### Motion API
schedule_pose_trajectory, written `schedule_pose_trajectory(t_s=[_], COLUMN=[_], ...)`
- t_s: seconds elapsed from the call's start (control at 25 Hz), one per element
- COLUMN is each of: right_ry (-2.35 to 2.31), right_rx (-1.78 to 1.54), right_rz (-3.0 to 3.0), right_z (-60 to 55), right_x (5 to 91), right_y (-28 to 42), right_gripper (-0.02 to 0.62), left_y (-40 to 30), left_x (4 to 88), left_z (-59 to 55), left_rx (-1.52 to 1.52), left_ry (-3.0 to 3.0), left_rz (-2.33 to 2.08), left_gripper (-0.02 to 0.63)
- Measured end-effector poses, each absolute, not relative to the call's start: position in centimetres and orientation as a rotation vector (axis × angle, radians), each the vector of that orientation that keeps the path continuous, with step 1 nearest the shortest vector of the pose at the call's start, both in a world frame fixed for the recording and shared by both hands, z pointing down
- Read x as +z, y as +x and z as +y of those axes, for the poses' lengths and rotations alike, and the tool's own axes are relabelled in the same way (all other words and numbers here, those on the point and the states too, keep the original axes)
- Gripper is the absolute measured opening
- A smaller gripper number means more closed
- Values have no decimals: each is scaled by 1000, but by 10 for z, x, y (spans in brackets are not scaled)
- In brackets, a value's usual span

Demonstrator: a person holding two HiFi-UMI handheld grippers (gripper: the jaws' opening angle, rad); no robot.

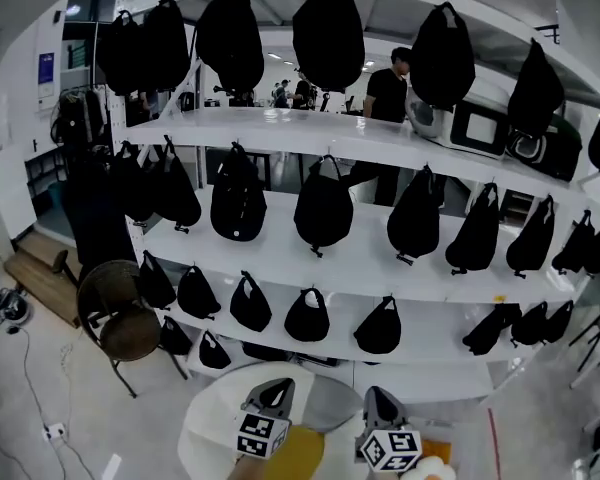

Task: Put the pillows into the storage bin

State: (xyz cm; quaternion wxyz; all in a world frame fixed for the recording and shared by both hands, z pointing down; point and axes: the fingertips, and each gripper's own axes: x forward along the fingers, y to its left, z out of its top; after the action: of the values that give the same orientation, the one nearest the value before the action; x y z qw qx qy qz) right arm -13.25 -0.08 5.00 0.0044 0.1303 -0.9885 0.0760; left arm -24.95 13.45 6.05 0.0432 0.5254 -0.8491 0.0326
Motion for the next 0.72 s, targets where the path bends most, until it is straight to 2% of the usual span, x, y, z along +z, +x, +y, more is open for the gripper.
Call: schedule_pose_trajectory(t_s=[0.72], right_ry=[356], right_rx=[222], right_rz=[-3055], right_z=[15], right_x=[66], right_y=[-135], right_gripper=[2], left_y=[-251], left_x=[66], left_z=[148], left_rx=[94], left_ry=[1616], left_rz=[-2583], left_gripper=[20])
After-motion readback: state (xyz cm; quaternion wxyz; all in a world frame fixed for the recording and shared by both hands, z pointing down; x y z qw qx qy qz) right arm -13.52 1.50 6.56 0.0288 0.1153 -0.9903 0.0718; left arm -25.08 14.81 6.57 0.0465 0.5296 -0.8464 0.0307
